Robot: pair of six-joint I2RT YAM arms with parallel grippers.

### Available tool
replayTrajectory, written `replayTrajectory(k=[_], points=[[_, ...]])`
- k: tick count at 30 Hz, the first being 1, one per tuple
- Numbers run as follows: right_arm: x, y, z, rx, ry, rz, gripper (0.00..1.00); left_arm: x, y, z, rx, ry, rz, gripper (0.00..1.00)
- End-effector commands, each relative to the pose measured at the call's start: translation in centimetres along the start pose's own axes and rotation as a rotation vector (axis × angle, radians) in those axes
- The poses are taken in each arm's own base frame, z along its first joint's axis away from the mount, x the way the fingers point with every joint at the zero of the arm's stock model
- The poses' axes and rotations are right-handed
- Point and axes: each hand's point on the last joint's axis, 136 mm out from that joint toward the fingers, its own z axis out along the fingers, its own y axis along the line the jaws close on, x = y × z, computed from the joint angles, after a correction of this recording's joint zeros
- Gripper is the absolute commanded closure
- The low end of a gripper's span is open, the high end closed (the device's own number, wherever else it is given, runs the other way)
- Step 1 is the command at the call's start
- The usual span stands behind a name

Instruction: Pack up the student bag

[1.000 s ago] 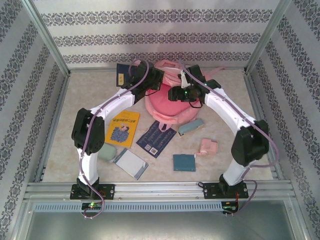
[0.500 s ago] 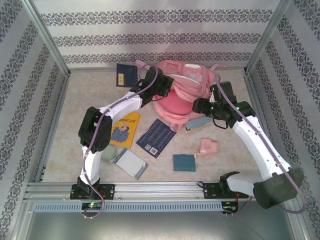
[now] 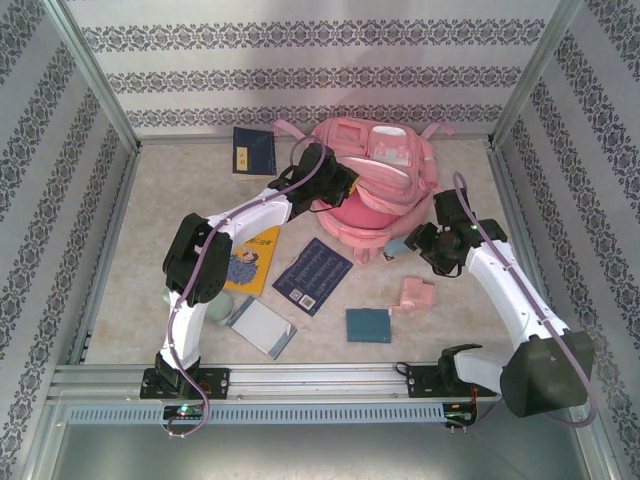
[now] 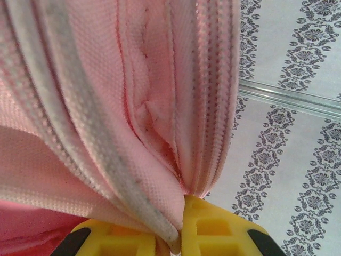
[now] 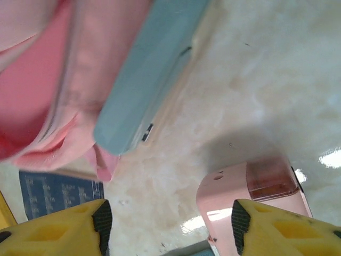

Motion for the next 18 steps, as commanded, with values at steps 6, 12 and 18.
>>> replayTrajectory(k=[6, 12, 18], points=[[-2.5, 1.4, 3.9, -0.066, -0.007, 0.379, 0.30, 2.1, -5.4, -1.2, 0.113, 0.069, 0.023, 0.94], [-3.4, 2.2, 6.7, -0.051, 0.020, 0.437, 0.30, 2.2, -7.7, -1.9, 0.160, 0.066, 0.020, 0.96], [-3.9, 2.1, 9.3, -0.012, 0.038, 0.446, 0.30, 1.7, -8.7, -2.0, 0.184, 0.051, -0.005, 0.98]])
